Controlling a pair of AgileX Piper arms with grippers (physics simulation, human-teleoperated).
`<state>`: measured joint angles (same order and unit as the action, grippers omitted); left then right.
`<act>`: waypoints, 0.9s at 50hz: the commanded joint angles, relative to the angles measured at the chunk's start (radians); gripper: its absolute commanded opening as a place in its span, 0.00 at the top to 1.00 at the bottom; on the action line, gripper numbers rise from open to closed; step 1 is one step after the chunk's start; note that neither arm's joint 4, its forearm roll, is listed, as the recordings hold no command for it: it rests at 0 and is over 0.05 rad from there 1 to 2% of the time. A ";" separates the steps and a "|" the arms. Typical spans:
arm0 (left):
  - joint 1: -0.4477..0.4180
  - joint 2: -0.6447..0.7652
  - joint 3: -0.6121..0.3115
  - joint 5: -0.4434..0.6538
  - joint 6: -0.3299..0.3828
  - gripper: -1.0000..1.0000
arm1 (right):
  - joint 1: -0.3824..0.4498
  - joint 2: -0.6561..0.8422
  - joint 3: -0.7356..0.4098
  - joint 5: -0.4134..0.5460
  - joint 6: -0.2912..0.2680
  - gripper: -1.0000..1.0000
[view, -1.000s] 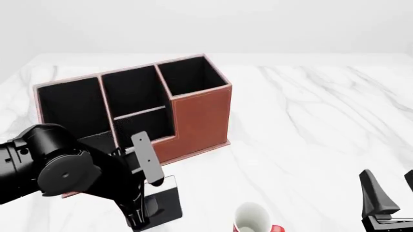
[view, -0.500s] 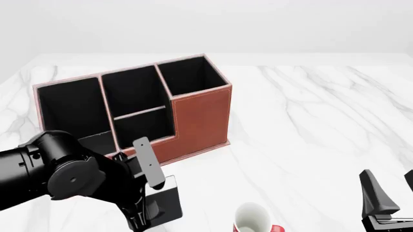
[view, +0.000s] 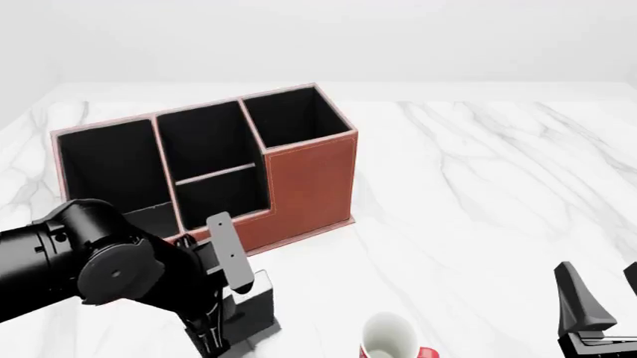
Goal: Pick up the book and place it in the front compartment of the caddy.
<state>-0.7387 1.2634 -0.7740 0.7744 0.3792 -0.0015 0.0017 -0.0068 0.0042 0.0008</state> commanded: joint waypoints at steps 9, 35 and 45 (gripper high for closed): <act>0.045 -0.021 -0.088 0.144 0.176 1.00 | 0.000 0.002 0.001 -0.002 0.000 0.00; 0.201 -0.091 -0.329 0.372 0.449 1.00 | 0.000 0.002 0.001 -0.002 0.000 0.00; 0.231 -0.092 -0.417 0.405 0.509 1.00 | 0.000 0.002 0.001 -0.003 0.000 0.00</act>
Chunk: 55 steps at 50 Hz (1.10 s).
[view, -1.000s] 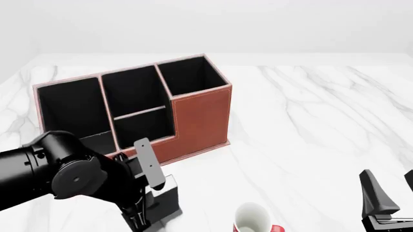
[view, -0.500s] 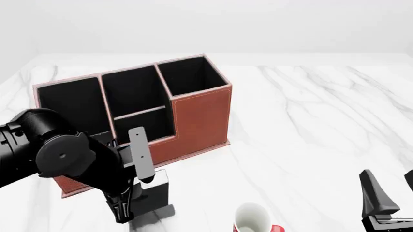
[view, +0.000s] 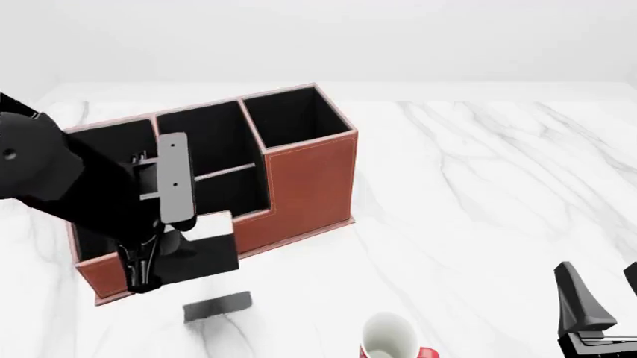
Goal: Pick up the book and place it in the front compartment of the caddy.
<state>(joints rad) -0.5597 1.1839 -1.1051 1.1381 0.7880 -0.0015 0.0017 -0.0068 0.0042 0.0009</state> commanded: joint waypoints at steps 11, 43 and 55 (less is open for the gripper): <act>0.072 0.015 -0.200 0.074 0.125 1.00 | 0.000 0.002 0.001 -0.003 -0.001 0.00; 0.146 0.136 -0.450 0.082 0.189 1.00 | 0.000 0.002 0.001 -0.002 0.000 0.00; 0.184 0.199 -0.528 0.067 0.210 1.00 | 0.000 0.002 0.001 -0.003 0.000 0.00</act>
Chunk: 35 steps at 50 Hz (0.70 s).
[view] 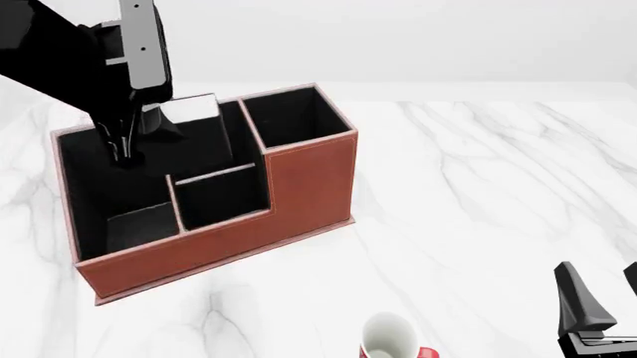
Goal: Pick up the book and place it in the front compartment of the caddy.
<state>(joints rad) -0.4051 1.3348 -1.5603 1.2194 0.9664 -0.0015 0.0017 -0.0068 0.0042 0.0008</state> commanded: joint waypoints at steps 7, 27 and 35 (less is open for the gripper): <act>0.030 0.097 -0.133 -0.015 0.003 1.00 | 0.000 0.002 0.001 -0.003 0.000 0.00; 0.052 0.164 -0.120 -0.097 -0.014 1.00 | 0.000 0.002 0.001 -0.002 0.000 0.00; 0.060 0.179 -0.111 -0.114 -0.005 1.00 | 0.000 0.002 0.001 -0.003 0.000 0.00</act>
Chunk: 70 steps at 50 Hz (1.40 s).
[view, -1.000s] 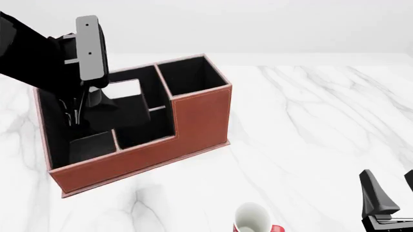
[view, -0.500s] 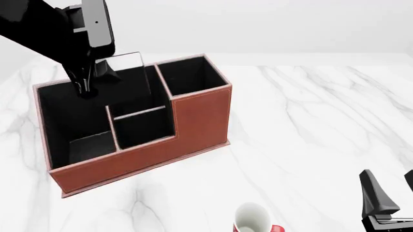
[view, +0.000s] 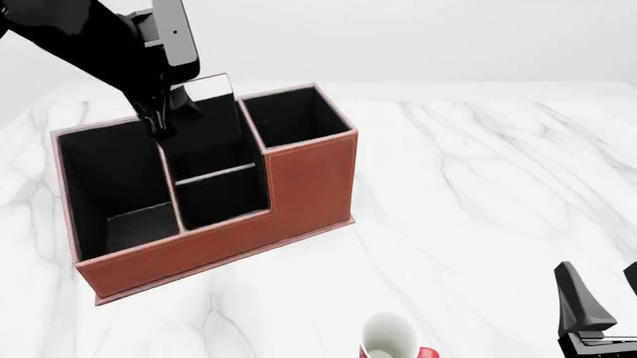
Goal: Pick up the book and place it in the front compartment of the caddy.
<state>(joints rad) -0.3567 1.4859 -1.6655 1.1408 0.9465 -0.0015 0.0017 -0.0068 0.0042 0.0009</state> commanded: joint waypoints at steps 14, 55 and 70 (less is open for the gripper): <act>0.026 0.049 0.035 -0.094 0.018 1.00 | 0.000 0.002 0.001 -0.003 0.000 0.00; 0.075 0.086 0.162 -0.235 -0.006 1.00 | 0.000 0.002 0.001 -0.003 0.000 0.00; 0.089 0.109 0.156 -0.251 -0.001 1.00 | 0.000 0.002 0.001 -0.003 0.000 0.00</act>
<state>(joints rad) -0.2787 1.5857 -1.5101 0.9143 0.9266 -0.0015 0.0017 -0.0068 0.0042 0.0009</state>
